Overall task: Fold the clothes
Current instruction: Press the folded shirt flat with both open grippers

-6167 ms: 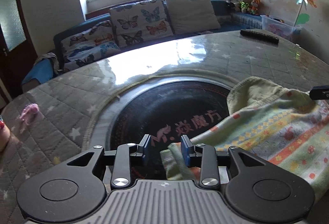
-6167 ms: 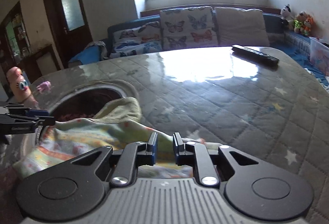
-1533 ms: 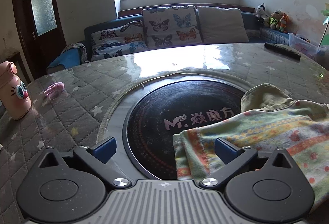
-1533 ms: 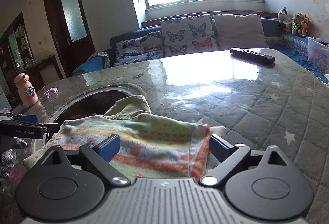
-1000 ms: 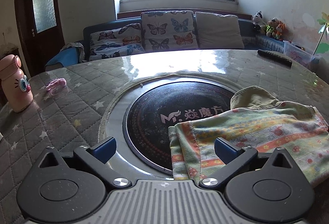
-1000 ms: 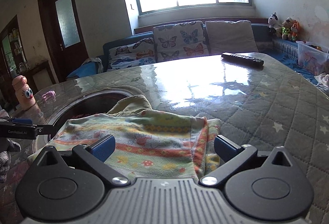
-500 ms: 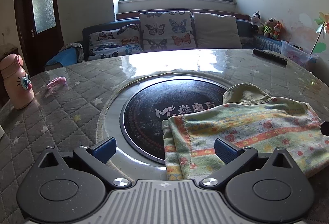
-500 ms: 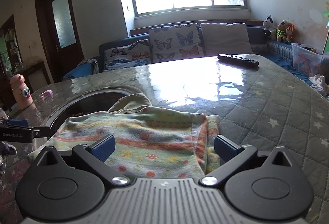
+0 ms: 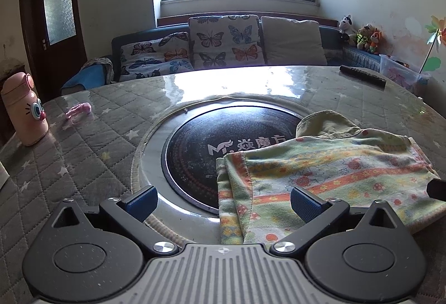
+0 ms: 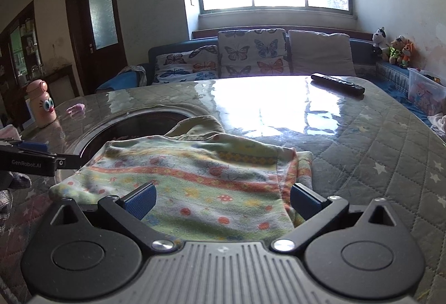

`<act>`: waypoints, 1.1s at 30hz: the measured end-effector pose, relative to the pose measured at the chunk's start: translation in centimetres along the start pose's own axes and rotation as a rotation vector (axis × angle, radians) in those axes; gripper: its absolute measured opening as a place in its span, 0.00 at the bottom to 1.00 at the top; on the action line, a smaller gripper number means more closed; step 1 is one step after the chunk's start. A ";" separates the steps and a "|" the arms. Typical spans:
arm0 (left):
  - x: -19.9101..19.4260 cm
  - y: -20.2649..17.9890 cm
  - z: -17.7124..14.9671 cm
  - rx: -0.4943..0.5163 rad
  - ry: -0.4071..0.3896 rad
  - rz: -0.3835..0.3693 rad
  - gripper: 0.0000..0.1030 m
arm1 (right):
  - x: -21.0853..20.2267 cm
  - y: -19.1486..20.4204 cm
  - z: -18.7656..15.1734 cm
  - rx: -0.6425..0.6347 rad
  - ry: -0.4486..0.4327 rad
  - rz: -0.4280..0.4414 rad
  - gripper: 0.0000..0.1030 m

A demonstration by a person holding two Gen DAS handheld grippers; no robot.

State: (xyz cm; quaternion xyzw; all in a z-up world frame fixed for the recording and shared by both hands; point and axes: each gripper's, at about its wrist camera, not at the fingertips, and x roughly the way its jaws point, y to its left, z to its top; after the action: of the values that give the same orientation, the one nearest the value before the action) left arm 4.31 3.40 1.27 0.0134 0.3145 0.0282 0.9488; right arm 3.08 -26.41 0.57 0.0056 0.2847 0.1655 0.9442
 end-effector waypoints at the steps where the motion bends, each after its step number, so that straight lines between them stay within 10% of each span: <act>1: 0.0 0.0 0.0 0.000 0.003 0.002 1.00 | 0.0 0.1 0.0 -0.004 0.000 0.003 1.00; 33: -0.1 1.1 -1.9 0.005 0.074 0.052 1.00 | 0.5 3.3 -0.7 -0.106 0.028 0.058 1.00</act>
State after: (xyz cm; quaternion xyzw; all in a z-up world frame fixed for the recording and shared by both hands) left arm 3.03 4.51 -0.13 0.0228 0.3487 0.0526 0.9355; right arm 2.09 -23.16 0.06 -0.0386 0.2884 0.2075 0.9340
